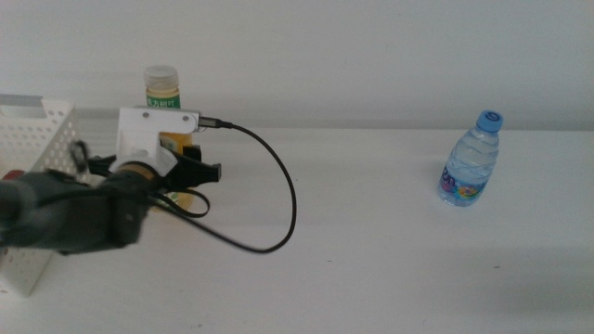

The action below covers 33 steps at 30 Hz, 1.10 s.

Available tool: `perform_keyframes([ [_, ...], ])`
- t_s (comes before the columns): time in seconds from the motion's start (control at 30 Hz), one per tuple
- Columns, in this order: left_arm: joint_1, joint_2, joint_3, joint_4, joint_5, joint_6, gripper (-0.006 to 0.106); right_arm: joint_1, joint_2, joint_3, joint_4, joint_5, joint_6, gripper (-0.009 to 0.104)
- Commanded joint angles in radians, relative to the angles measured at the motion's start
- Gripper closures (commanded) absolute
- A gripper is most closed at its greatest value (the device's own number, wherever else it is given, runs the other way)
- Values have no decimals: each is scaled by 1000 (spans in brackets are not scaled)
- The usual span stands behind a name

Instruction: Use arms to grab the bottles and put them into the dustbin to the left of the table.

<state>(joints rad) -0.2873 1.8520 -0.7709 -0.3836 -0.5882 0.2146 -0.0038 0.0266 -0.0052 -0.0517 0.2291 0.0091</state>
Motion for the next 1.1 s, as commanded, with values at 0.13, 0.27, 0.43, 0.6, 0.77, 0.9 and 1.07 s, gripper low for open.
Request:
perform_keyframes([
  [0.13,-8,-401,39,-86,471,248,102,-6,-5,44,-7,-6,-1,3],
  [0.27,21,-569,40,-77,602,260,102,-6,-5,44,-7,-6,-1,3],
  [0.43,94,-639,40,-70,701,257,97,-6,-5,44,-7,-6,-1,3],
  [0.6,164,-645,40,-70,865,257,93,-6,-5,44,-7,-6,-1,3],
  [0.77,243,-645,-23,43,1158,148,92,-6,-5,44,-7,-6,-1,3],
  [0.9,354,-630,-199,190,1405,115,92,-6,-5,44,-7,-6,-1,3],
  [1.07,526,-503,-444,137,1653,252,92,-6,-5,44,-7,-6,-1,3],
])
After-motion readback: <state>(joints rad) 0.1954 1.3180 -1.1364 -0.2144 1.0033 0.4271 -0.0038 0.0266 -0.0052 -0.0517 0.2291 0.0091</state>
